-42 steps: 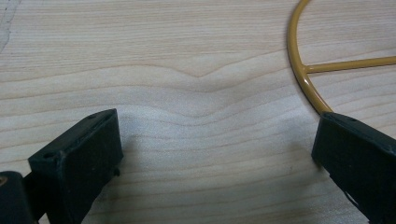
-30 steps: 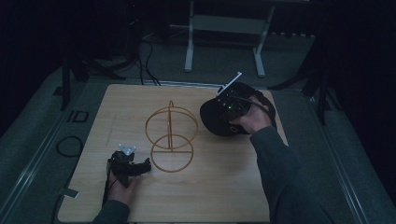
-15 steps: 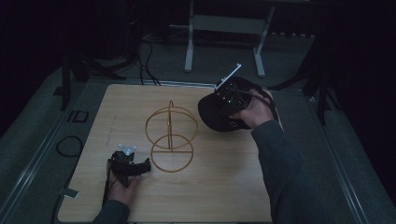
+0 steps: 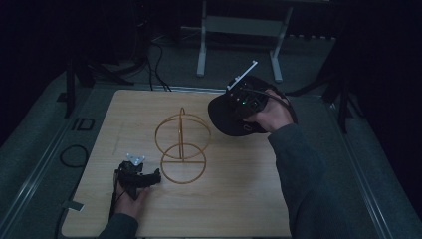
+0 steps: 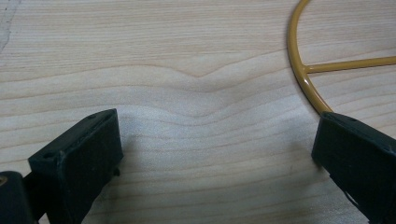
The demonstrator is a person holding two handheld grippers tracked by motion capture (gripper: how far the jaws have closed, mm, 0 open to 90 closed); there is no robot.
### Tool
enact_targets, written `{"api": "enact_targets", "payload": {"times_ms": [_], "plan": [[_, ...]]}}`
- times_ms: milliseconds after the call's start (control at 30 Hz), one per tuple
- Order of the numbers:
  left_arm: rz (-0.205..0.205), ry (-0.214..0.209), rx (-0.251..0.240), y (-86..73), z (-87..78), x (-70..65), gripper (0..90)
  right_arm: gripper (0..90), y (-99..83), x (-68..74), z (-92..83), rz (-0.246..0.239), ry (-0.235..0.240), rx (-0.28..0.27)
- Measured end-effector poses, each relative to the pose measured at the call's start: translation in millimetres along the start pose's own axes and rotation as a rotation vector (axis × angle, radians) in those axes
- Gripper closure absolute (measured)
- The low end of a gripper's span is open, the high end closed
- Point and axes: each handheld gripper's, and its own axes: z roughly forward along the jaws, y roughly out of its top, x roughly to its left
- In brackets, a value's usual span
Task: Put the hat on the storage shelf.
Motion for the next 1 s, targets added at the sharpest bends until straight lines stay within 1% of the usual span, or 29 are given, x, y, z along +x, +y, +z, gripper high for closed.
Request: {"api": "enact_targets", "payload": {"times_ms": [233, 500, 667, 800, 867, 1000], "plan": [[0.0, 0.001, 0.0, 0.0, 0.0, -0.1, 1.2, 79.6, 6.0, 2.2, -10.2, -0.015, 0.027, -0.02], [0.001, 0.0, 0.0, 0.0, 0.0, -0.1, 1.2, 79.6, 9.1, 4.4, -21.5, -0.032, 0.038, -0.039], [0.005, 0.001, -0.001, 0.1, 0.2, -0.8, 1.2, 79.2, 11.6, 8.4, -26.3, -0.06, 0.035, -0.043], [0.003, 0.0, -0.002, 0.1, 0.3, -1.3, 1.2, 78.7, 13.5, 13.1, -31.3, -0.074, 0.045, -0.064], [0.003, -0.001, -0.002, 0.1, 0.3, -1.4, 1.2, 78.6, 14.4, 14.9, -32.8, -0.09, 0.045, -0.063], [0.003, -0.002, -0.002, 0.1, 0.3, -1.4, 1.2, 78.6, 16.1, 18.6, -35.3, -0.107, 0.046, -0.067]]}}
